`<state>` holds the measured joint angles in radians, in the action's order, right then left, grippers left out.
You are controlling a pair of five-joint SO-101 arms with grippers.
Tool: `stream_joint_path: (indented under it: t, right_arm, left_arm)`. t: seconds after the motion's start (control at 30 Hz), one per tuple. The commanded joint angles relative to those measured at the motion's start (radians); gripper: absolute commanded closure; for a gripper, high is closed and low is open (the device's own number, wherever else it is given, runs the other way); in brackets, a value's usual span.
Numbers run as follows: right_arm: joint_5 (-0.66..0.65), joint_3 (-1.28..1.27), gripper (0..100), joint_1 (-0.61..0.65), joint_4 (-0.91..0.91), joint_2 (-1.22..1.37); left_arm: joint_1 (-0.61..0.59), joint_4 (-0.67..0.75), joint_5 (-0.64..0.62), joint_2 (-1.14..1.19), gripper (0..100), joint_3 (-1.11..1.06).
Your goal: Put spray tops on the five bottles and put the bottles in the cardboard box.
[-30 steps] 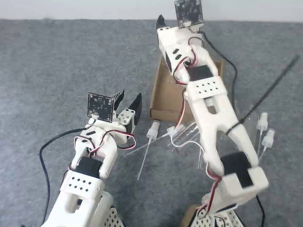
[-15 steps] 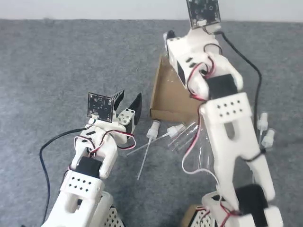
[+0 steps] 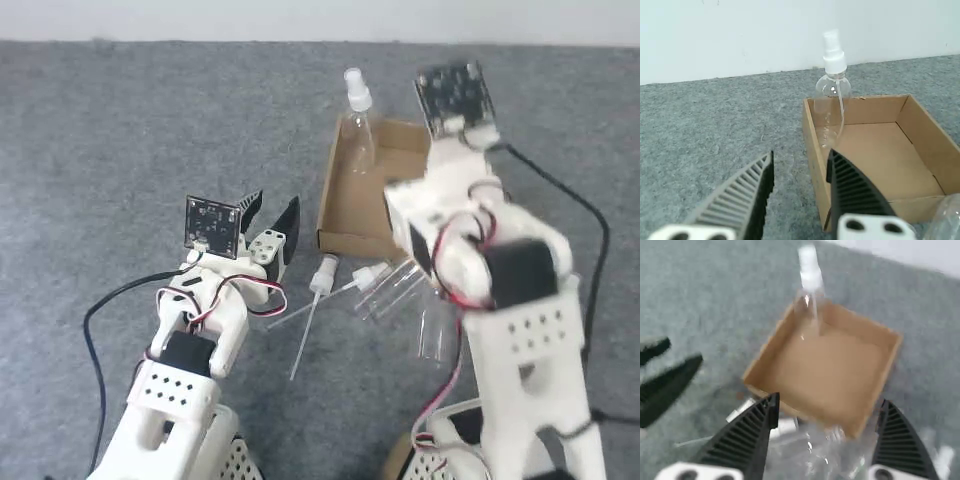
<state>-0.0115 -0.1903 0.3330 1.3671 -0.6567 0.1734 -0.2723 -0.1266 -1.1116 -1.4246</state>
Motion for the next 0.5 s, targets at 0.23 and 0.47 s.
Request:
stream_joint_path:
  t: [0.23, 0.47]
  right_arm:
    - [-0.167, -0.308, 73.4, -0.608, -0.117, -0.582]
    - [-0.288, -0.509, 73.4, -0.860, -0.265, -0.414]
  left_arm:
    - [-0.003, 0.026, 0.009, -0.025, 85, 0.016]
    - [0.003, 0.026, 0.009, -0.025, 85, 0.013]
